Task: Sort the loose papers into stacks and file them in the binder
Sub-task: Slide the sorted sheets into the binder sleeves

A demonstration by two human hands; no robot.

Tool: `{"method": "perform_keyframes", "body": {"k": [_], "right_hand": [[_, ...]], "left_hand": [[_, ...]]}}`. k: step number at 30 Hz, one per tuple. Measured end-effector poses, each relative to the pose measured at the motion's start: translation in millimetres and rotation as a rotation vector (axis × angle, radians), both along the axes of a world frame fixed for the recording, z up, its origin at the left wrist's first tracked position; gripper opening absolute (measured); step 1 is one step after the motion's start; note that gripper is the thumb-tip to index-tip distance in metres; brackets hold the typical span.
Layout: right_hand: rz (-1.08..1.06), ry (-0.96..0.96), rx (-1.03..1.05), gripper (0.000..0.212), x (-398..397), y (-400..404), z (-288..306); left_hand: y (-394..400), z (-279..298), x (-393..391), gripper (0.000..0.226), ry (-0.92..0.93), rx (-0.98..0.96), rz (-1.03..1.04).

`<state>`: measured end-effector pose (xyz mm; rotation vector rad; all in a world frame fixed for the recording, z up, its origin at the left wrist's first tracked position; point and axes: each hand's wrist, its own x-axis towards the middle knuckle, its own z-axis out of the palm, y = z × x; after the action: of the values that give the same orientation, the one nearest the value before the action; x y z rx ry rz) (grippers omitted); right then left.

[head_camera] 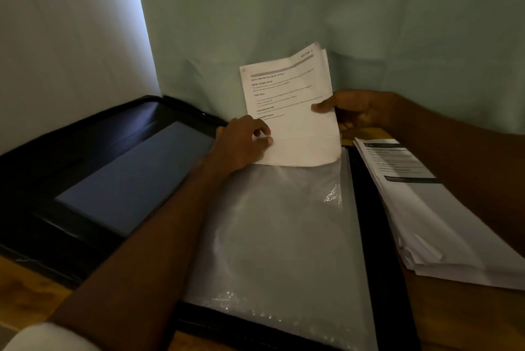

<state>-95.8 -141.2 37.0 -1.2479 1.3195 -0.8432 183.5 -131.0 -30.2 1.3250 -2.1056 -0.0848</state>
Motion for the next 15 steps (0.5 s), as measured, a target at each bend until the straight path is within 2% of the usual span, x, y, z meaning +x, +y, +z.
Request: {"method": "perform_keyframes", "body": {"k": [3, 6, 8, 12, 15], "right_hand": [[-0.151, 0.010, -0.059, 0.042, 2.4, 0.8, -2.2], [-0.096, 0.072, 0.026, 0.041, -5.6, 5.3, -9.1], [-0.046, 0.110, 0.077, 0.039, -10.0, 11.8, -10.6], [-0.227, -0.056, -0.022, 0.029, -5.3, 13.4, -13.0], [-0.278, -0.033, -0.066, 0.030, -3.0, 7.1, -14.4]], "left_hand": [[8.1, -2.1, -7.8, 0.039, 0.004, 0.025, -0.171], [12.8, -4.3, -6.4, 0.061, -0.049, 0.081, -0.225], [14.8, -3.9, -4.8, 0.059, -0.033, 0.098, -0.224], [19.4, 1.1, -6.4, 0.047, -0.075, 0.124, -0.207], [19.3, 2.5, -3.9, 0.034, -0.089, 0.106, -0.224]]}}
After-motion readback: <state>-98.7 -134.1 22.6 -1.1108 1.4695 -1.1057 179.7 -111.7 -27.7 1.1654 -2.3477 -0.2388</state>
